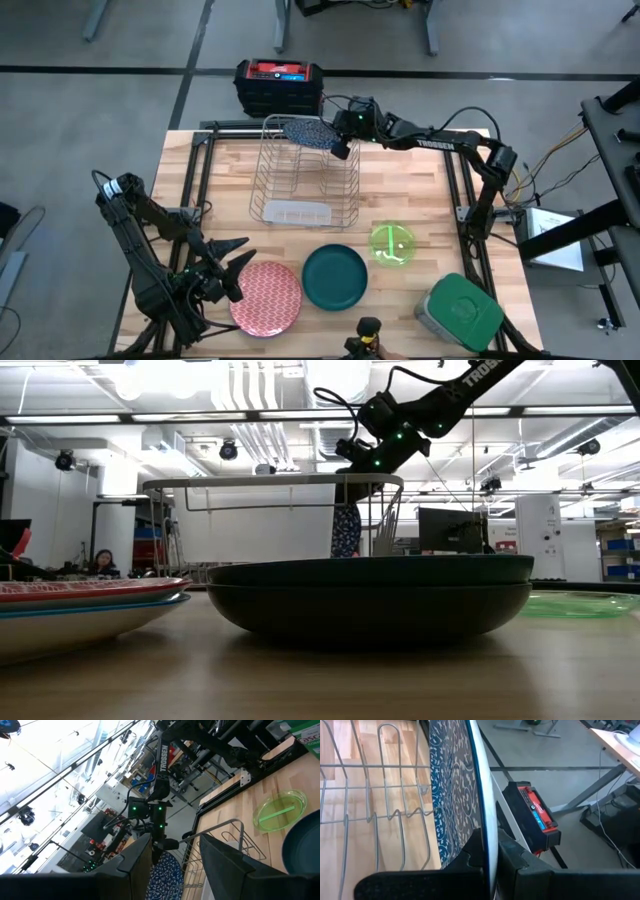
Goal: Sort dishes
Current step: Put the blue patterned plate into the dish rack, then put the orange patterned plate into the dish rack
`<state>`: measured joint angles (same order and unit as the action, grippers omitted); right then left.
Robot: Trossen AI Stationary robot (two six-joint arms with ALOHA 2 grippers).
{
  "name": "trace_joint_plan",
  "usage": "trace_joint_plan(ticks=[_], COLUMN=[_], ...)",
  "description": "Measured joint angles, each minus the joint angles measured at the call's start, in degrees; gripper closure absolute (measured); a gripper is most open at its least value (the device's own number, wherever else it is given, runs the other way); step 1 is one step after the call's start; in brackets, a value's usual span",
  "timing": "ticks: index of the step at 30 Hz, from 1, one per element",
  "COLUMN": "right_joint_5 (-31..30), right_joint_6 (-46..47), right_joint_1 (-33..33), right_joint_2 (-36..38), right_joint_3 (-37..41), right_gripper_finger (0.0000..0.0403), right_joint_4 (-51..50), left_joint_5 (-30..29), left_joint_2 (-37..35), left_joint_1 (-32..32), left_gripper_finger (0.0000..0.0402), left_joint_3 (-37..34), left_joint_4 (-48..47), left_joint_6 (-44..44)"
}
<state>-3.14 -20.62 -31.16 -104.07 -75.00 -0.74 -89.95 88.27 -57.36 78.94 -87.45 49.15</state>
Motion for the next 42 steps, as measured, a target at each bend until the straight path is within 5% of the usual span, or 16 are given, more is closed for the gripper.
trace_joint_plan(ticks=[8,21,42], right_joint_5=[-0.03,-1.94,-2.91], right_joint_6=[0.88,2.33,3.03], right_joint_1=[-0.02,-0.04,0.02], right_joint_2=[0.0,0.1,0.52], right_joint_3=[0.0,-0.15,-5.07], right_gripper_finger=[0.0393,0.0309,0.0258], right_joint_4=[-0.67,-0.35,-7.8], left_joint_5=[0.03,0.09,0.11], left_joint_2=[0.0,0.0,0.0], left_joint_1=[-0.01,-0.02,-0.02], left_gripper_finger=[0.0244,0.0244,0.0245], left_joint_3=[0.0,0.0,0.0], left_joint_4=[0.27,0.32,0.32], left_joint_6=[0.02,0.02,0.02])
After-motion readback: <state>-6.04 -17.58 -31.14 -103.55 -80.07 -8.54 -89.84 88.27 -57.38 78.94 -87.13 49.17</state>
